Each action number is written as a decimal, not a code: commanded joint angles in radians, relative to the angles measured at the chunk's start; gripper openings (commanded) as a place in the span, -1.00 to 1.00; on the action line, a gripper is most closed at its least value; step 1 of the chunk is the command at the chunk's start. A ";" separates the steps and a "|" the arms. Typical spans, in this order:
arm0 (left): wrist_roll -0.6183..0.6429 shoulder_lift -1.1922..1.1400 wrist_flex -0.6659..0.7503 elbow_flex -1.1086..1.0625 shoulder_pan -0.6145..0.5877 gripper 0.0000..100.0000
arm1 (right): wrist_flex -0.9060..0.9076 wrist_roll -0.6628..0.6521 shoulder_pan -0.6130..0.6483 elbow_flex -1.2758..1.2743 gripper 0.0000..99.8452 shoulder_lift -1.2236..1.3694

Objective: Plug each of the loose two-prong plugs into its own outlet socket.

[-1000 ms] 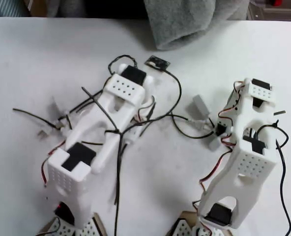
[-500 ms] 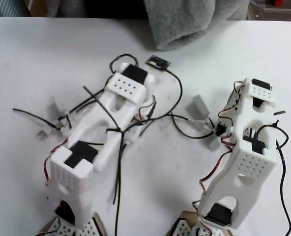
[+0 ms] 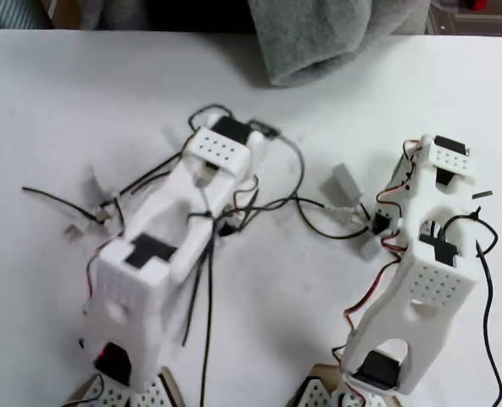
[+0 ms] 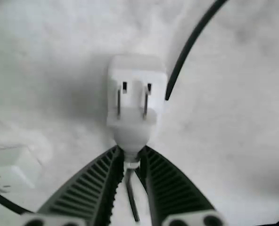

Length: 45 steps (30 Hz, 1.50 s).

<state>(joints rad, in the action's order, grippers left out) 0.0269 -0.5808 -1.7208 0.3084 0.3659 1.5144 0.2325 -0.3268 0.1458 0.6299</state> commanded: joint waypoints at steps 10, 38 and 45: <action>-0.069 0.005 -0.058 0.061 -0.031 -0.95 | -0.021 -0.002 0.012 0.000 -0.31 0.007; -0.588 0.638 0.391 -0.956 -0.476 -0.95 | -0.021 -0.002 0.012 -0.002 -0.31 0.007; -0.672 0.644 0.537 -1.092 -0.498 -0.95 | -0.021 -0.002 0.012 -0.002 -0.31 0.007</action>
<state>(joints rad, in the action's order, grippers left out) -0.6206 0.0499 -1.2236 -0.7641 -0.1235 1.5083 0.2325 -0.3268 0.1427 0.6299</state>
